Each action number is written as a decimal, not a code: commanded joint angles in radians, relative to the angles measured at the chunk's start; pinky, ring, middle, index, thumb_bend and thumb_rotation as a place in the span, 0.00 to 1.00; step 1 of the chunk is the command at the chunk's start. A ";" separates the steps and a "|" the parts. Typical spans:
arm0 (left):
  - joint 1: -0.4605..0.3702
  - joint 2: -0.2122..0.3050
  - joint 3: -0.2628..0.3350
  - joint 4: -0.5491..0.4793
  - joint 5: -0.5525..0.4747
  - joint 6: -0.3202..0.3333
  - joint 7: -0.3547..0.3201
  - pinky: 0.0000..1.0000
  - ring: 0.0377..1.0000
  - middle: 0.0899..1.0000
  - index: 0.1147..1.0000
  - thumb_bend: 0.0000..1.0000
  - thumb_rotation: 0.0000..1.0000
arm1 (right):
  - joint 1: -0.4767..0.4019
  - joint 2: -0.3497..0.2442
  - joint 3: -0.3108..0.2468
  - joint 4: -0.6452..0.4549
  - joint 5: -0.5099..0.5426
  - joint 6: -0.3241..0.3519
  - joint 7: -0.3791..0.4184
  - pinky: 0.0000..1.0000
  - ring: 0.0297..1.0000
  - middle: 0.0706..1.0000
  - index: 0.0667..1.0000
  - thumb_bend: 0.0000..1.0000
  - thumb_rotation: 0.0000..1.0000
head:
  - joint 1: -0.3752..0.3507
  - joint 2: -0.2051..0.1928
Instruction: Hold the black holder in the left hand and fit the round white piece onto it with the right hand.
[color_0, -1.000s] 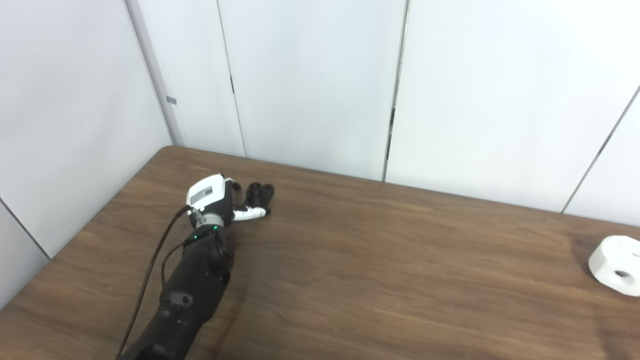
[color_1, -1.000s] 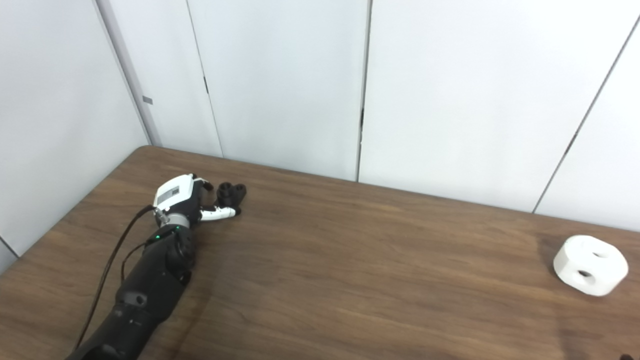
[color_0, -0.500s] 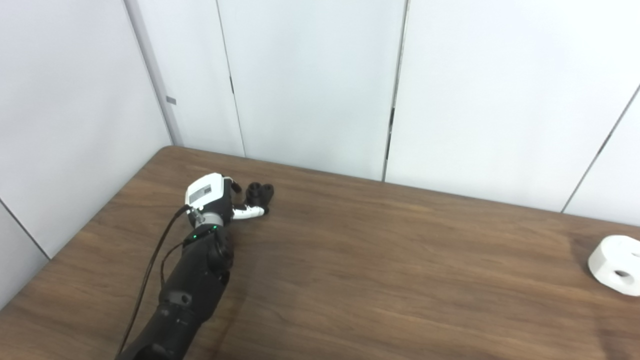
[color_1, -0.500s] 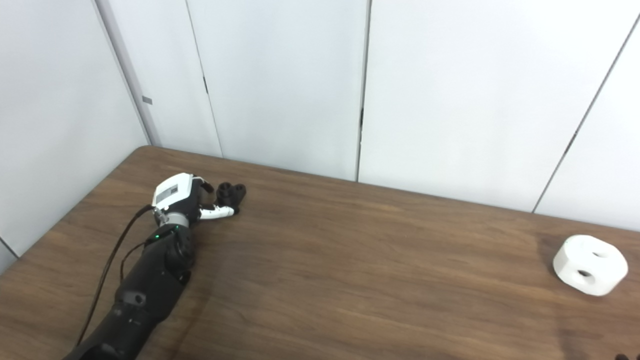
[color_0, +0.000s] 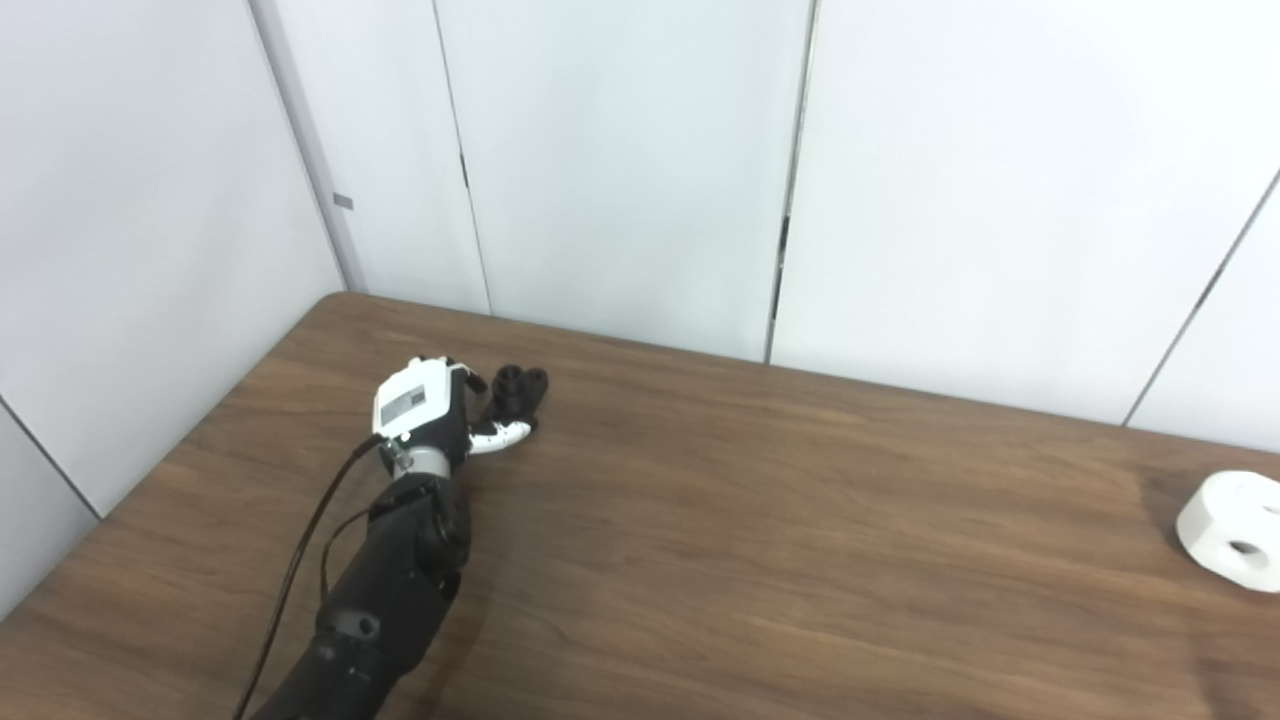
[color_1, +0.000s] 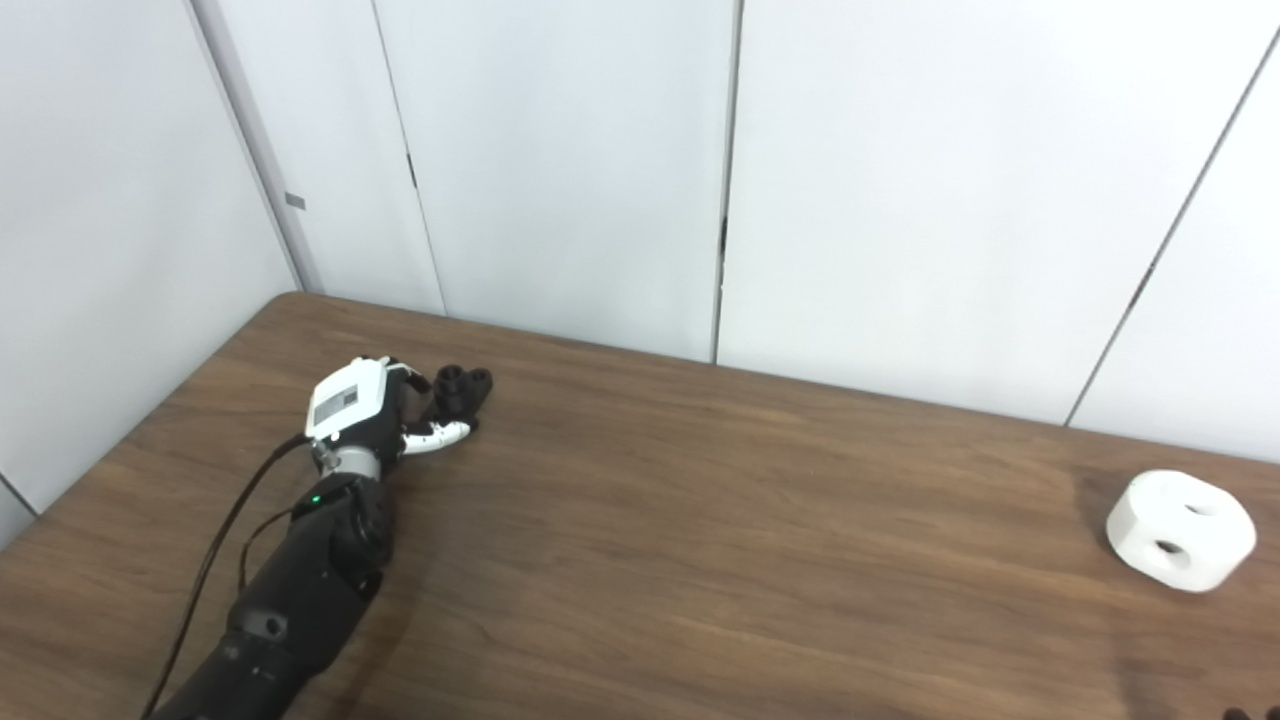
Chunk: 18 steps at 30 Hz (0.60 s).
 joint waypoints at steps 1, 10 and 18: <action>0.004 0.015 -0.015 0.001 -0.005 0.002 0.006 1.00 0.99 0.92 0.66 0.88 0.33 | 0.030 0.034 0.040 0.038 0.006 0.027 0.012 1.00 1.00 0.96 1.00 0.64 1.00 | 0.000 0.002; 0.008 0.014 -0.030 0.013 -0.014 0.010 0.029 1.00 0.99 0.91 0.65 0.88 0.35 | 0.030 0.034 0.041 0.036 0.000 0.030 0.012 1.00 1.00 0.95 1.00 0.64 1.00 | 0.000 0.004; 0.009 0.021 -0.033 0.022 -0.042 0.010 0.043 1.00 0.98 0.90 0.64 0.89 0.34 | 0.027 0.031 0.040 0.045 0.001 0.021 0.014 1.00 1.00 0.96 1.00 0.64 1.00 | -0.002 0.004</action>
